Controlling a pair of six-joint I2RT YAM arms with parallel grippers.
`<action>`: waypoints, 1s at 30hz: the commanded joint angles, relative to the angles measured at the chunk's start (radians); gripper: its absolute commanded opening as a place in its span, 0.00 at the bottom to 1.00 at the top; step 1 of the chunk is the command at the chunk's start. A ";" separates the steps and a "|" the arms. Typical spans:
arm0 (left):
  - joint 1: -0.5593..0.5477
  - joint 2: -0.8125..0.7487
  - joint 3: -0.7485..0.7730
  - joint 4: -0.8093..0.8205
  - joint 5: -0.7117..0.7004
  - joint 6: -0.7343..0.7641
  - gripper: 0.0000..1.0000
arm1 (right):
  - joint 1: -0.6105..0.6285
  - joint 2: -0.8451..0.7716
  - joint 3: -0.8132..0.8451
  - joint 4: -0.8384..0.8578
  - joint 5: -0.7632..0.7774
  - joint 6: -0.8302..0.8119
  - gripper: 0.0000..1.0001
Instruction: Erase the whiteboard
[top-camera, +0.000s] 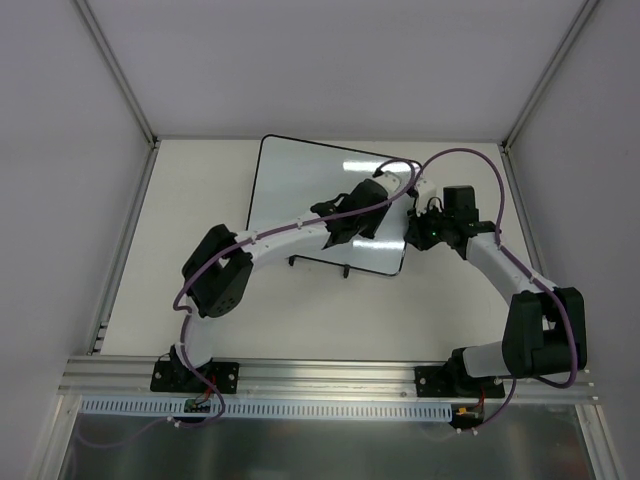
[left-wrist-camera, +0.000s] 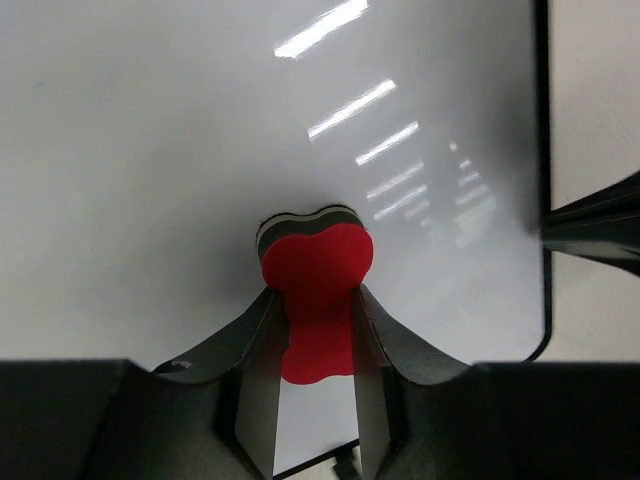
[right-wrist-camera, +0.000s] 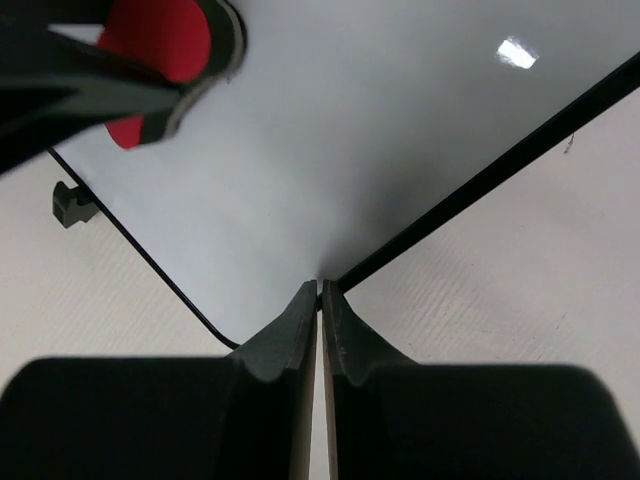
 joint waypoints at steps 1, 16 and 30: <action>0.093 -0.067 -0.070 -0.070 -0.095 -0.028 0.00 | 0.009 -0.019 0.004 0.027 -0.026 -0.014 0.08; 0.231 -0.217 -0.178 -0.084 -0.197 -0.054 0.00 | 0.009 -0.015 0.007 0.026 -0.025 -0.012 0.08; 0.257 -0.442 -0.275 -0.096 -0.277 -0.057 0.00 | -0.014 -0.054 -0.024 0.058 0.000 0.021 0.30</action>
